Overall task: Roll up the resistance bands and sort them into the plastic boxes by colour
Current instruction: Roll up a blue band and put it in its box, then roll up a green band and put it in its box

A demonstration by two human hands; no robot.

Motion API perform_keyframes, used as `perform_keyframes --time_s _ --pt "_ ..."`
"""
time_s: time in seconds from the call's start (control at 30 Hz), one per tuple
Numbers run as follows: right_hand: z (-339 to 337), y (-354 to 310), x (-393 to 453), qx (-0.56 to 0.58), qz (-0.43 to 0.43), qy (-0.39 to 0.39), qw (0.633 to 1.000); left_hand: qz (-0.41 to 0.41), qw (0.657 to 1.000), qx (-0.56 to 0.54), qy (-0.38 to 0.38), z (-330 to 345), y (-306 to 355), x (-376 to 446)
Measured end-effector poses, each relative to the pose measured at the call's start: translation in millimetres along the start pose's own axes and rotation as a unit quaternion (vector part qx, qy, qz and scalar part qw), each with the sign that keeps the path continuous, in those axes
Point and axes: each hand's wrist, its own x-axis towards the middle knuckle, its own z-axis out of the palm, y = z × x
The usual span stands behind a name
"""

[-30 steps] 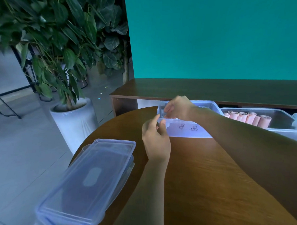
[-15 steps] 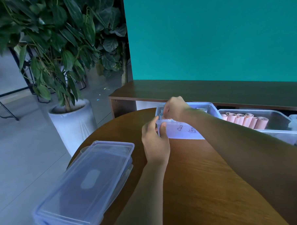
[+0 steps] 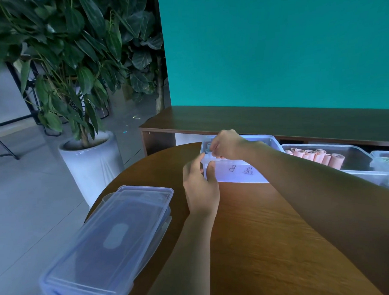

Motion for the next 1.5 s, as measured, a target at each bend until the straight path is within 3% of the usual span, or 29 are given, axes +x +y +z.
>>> perform_keyframes --time_s 0.23,0.53,0.63,0.83,1.07,1.27,1.5 --pt "-3 4 -10 0.009 -0.013 0.021 1.000 -0.004 1.000 0.002 0.004 1 0 0" --pt "-37 25 -74 0.164 -0.016 0.103 0.981 0.038 0.997 0.024 0.061 -7 17 -14" --pt "-48 42 -125 0.222 -0.023 0.136 0.965 0.050 0.998 0.015 0.044 -7 37 -33" --pt "-47 101 -256 0.298 0.036 0.184 0.936 0.056 0.993 -0.041 -0.092 14 97 -103" --pt "-37 191 -429 0.283 0.159 0.261 0.909 0.042 0.947 -0.063 -0.312 50 185 -207" --pt "-45 251 -541 0.230 0.264 0.329 0.877 0.041 0.913 -0.105 -0.393 89 263 -285" --pt "-56 284 -625 0.113 0.311 0.349 0.877 0.082 0.862 -0.126 -0.483 121 311 -363"
